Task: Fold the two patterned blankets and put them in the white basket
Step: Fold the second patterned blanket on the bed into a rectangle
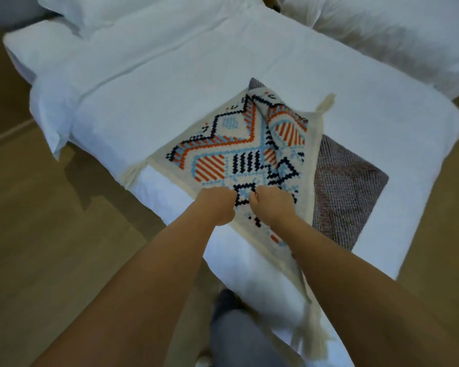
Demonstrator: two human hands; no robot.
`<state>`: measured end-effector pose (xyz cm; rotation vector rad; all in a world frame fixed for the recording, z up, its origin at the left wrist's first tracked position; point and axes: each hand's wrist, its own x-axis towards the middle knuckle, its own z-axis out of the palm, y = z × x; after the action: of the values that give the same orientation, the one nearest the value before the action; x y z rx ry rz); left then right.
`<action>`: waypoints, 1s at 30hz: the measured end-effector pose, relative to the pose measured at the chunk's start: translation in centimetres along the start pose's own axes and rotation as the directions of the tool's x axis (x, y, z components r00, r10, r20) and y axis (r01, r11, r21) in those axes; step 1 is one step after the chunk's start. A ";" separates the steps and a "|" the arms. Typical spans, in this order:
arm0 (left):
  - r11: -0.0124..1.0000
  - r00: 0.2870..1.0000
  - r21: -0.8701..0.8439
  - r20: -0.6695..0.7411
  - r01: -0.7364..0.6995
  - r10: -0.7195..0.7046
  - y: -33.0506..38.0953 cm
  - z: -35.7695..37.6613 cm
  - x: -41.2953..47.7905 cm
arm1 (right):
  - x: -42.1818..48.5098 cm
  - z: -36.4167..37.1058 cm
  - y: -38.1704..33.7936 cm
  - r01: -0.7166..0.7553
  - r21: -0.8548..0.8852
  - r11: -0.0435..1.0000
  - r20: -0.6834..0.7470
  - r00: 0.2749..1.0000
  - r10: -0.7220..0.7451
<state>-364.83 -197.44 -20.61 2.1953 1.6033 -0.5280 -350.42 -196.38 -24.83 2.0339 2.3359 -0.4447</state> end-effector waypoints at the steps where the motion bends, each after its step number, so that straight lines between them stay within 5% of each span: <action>1: 1.000 1.000 0.022 0.002 -0.008 0.008 -0.3 -0.6 1.4 | 1.3 0.0 0.7 -0.022 0.018 1.000 -0.004 1.000 0.022; 13: 0.982 0.987 0.098 0.020 -0.160 0.159 -0.7 -7.7 25.6 | 20.4 0.9 13.7 -0.166 -0.001 0.986 -0.033 0.986 0.166; 18: 0.971 0.972 0.049 0.036 -0.234 0.233 1.6 -8.3 33.5 | 26.1 2.5 19.3 -0.356 -0.018 0.934 0.048 0.933 0.356; 23: 0.965 0.962 0.012 0.072 -0.264 0.262 2.3 -7.8 37.5 | 29.5 4.6 22.6 -0.621 0.123 0.774 0.152 0.783 0.603; 26: 0.965 0.963 -0.002 0.062 -0.263 0.263 2.0 -7.6 38.6 | 30.9 5.1 22.4 -0.647 0.258 0.717 0.178 0.761 0.623; 30: 0.970 0.969 -0.018 0.034 -0.243 0.244 0.5 -7.3 38.7 | 32.1 4.5 20.0 -0.657 0.571 0.492 0.181 0.686 0.705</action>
<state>-352.82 -162.33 -33.68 2.3155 1.2897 -0.4788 -336.78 -164.04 -39.44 3.0525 1.2147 -1.1638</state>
